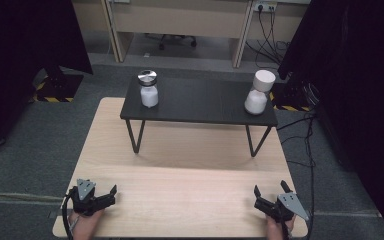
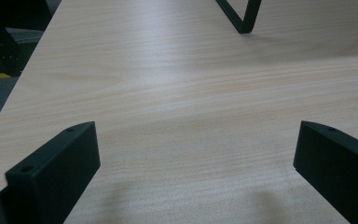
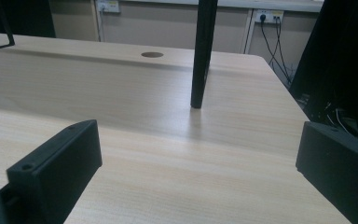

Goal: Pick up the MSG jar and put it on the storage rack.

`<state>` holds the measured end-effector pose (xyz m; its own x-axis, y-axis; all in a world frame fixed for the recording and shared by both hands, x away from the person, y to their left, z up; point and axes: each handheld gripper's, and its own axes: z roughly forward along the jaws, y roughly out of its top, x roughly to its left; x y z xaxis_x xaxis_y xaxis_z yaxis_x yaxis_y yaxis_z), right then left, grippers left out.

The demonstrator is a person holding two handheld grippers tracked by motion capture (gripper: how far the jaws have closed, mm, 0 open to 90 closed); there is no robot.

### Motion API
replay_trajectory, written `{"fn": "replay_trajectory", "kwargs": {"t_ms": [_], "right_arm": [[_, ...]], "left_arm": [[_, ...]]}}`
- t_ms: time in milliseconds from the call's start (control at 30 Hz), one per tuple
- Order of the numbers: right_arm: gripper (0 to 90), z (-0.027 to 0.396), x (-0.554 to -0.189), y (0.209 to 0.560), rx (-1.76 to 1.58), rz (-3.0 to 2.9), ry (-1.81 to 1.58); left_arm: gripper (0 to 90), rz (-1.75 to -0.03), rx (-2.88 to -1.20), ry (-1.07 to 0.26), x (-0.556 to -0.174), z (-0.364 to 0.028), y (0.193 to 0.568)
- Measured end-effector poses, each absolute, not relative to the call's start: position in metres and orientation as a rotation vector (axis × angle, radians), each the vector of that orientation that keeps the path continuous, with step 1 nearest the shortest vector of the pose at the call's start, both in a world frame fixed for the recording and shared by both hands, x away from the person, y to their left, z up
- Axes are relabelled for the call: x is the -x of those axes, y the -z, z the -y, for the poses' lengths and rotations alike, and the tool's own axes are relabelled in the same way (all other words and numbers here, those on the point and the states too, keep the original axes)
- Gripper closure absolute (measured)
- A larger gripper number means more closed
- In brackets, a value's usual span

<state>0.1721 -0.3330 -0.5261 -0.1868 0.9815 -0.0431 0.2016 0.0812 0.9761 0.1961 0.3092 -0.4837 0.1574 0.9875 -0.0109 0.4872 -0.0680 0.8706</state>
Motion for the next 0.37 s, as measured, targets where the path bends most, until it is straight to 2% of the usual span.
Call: {"fn": "replay_trajectory", "kwargs": {"t_ms": [367], "right_arm": [[0.3,0.3312,-0.1755,0.5212,-1.228,-1.575,-1.162]], "left_arm": [[0.0,-1.426,-1.658,-0.814,-0.1951,-0.3116,0.4847]]}}
